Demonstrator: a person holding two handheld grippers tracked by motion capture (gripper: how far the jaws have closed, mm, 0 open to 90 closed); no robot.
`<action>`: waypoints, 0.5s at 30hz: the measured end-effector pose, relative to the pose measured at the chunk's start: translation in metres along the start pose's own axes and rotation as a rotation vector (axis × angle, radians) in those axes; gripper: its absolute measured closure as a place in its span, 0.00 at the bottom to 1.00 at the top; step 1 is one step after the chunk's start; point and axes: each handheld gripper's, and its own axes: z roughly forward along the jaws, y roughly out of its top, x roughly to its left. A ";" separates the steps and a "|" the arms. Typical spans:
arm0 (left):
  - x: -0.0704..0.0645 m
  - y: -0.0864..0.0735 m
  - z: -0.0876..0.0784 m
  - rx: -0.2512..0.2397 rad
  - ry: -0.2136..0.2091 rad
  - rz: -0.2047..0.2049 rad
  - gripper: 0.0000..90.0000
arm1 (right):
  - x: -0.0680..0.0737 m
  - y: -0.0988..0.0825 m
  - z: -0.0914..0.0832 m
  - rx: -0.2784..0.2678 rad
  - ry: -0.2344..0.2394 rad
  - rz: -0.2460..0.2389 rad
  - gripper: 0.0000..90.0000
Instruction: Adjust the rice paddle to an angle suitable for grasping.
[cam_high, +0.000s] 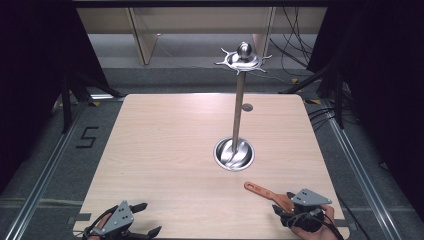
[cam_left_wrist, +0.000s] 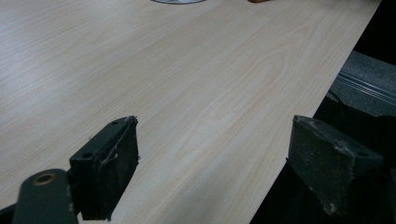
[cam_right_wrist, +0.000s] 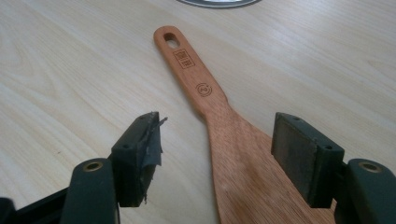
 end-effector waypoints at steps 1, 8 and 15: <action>0.000 0.000 0.000 0.005 0.000 0.006 0.17 | 0.000 0.000 0.000 0.001 -0.003 -0.010 0.38; 0.000 0.000 0.000 0.005 0.001 0.006 0.17 | -0.001 0.000 0.001 0.010 0.001 -0.031 0.38; 0.001 0.000 -0.001 0.011 -0.001 0.010 0.17 | 0.002 0.001 0.000 0.029 0.016 0.004 0.38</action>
